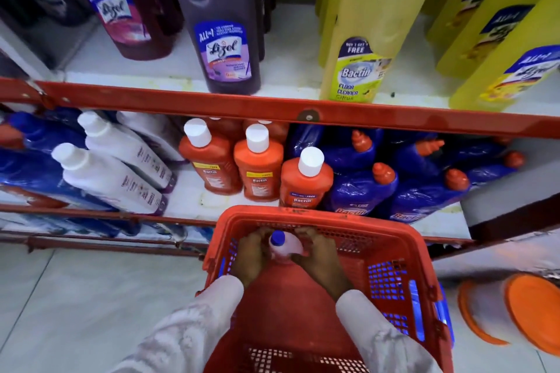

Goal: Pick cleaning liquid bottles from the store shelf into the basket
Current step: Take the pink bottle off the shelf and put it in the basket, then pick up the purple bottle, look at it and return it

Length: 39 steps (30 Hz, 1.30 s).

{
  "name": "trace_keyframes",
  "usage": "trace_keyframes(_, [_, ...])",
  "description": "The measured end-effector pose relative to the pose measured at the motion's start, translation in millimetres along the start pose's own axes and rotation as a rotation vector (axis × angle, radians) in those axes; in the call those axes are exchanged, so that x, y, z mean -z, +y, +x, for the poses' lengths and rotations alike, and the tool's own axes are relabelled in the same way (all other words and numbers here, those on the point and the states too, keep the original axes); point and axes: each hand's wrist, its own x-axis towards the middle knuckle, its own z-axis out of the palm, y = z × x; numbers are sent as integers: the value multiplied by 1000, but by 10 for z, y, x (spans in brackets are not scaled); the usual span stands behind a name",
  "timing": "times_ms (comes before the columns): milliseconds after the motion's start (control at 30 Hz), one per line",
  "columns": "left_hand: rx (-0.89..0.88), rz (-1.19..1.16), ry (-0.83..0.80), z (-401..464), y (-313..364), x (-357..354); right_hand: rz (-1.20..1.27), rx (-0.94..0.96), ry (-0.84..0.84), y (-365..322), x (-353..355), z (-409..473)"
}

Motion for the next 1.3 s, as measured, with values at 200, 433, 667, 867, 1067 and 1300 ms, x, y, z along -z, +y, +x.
trace_keyframes(200, [-477, 250, 188, -392, 827, 1047, 46, 223, 248, -1074, 652, -87])
trace_keyframes(433, [-835, 453, 733, -211, 1470, 2095, 206, 544, 658, -2560, 1081, 66])
trace_keyframes(667, [-645, 524, 767, 322, 1461, 2550, 295, 408, 791, -3377, 828, 622])
trace_keyframes(867, [-535, 589, 645, 450, 1336, 2544, 405, 301, 758, -3604, 784, 979])
trace_keyframes(1067, [-572, 609, 628, 444, 1296, 2575, 502, 361, 745, -3623, 933, 963])
trace_keyframes(1300, [-630, 565, 637, 431, 1255, 2590, 904, 642, 502, -3761, 1336, 627])
